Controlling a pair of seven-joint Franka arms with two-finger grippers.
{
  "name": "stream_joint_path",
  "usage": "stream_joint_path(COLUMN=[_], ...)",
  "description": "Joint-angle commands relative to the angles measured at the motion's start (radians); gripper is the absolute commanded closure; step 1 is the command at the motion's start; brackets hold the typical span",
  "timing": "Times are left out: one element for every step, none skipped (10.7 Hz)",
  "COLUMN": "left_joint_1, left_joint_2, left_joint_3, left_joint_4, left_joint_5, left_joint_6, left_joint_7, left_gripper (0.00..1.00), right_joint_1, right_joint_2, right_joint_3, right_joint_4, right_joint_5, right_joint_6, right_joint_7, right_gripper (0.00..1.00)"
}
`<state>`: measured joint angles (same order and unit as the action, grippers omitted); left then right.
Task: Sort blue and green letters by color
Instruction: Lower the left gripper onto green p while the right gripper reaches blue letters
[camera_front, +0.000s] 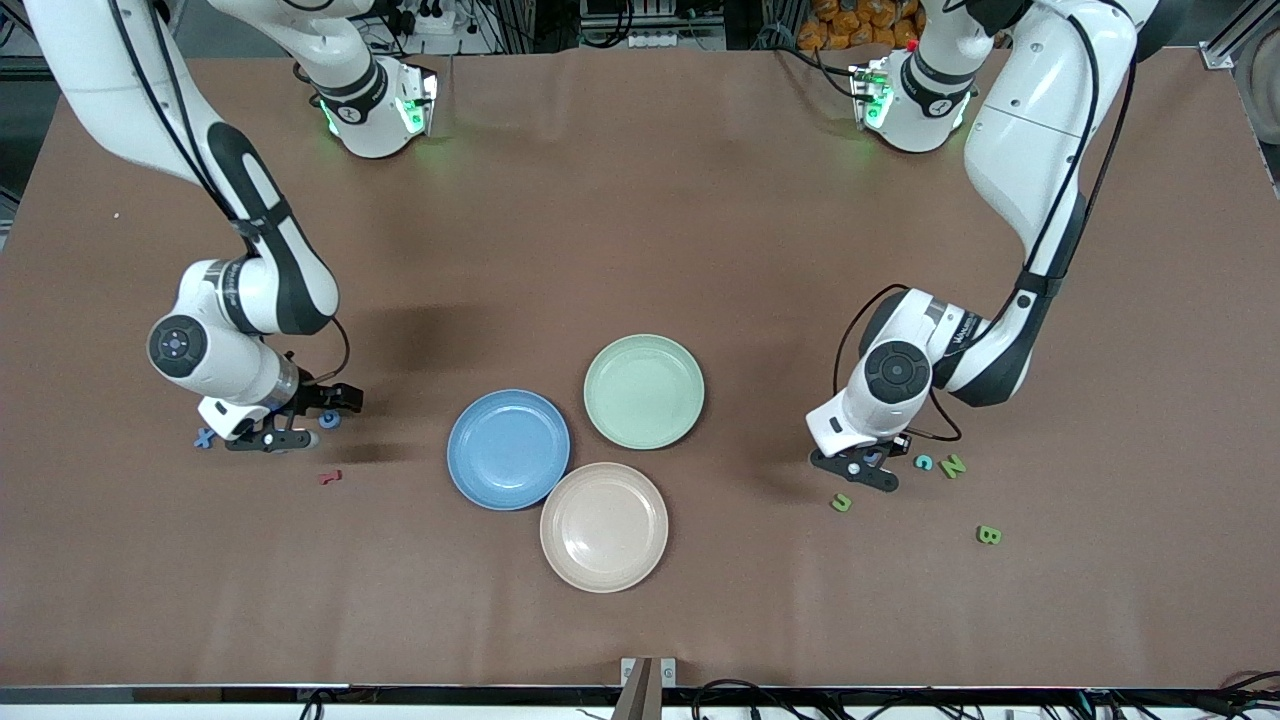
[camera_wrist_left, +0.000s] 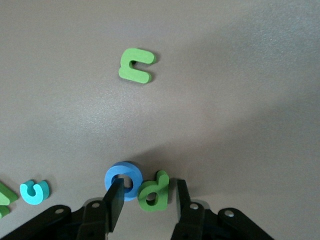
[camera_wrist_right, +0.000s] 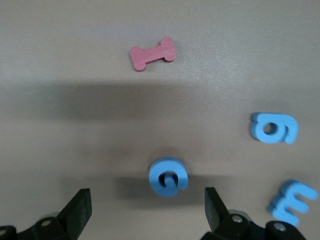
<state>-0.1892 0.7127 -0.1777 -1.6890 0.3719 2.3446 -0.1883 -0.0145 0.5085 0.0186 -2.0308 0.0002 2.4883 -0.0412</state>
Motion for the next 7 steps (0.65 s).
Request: stream_joint_path(left_joint_1=[-0.007, -0.007, -0.007, -0.007, -0.009, -0.013, -0.013], left_joint_2=[0.014, 0.014, 0.016, 0.014, 0.016, 0.014, 0.014], left_joint_3=[0.004, 0.004, 0.004, 0.004, 0.004, 0.004, 0.004], left_joint_4=[0.019, 0.019, 0.02, 0.02, 0.02, 0.02, 0.022], left_joint_5=[0.035, 0.035, 0.035, 0.035, 0.035, 0.035, 0.035], left_joint_6=[0.005, 0.004, 0.004, 0.005, 0.004, 0.005, 0.004], left_joint_7=[-0.033, -0.033, -0.033, -0.033, -0.033, -0.034, -0.045], left_gripper=[0.5, 0.5, 0.51, 0.54, 0.55, 0.57, 0.57], right_joint_1=[-0.012, -0.012, -0.013, -0.013, -0.015, -0.015, -0.015], right_joint_2=[0.056, 0.064, 0.067, 0.067, 0.067, 0.068, 0.068], right_joint_3=[0.003, 0.003, 0.003, 0.003, 0.003, 0.003, 0.003], right_joint_4=[0.058, 0.06, 0.063, 0.069, 0.073, 0.073, 0.073], right_joint_5=[0.004, 0.003, 0.003, 0.003, 0.004, 0.004, 0.004], right_joint_6=[0.004, 0.004, 0.004, 0.0, 0.0, -0.002, -0.003], right_joint_7=[-0.066, -0.072, -0.075, -0.075, -0.075, -0.075, -0.075], right_gripper=[0.0, 0.0, 0.0, 0.0, 0.0, 0.0, 0.0])
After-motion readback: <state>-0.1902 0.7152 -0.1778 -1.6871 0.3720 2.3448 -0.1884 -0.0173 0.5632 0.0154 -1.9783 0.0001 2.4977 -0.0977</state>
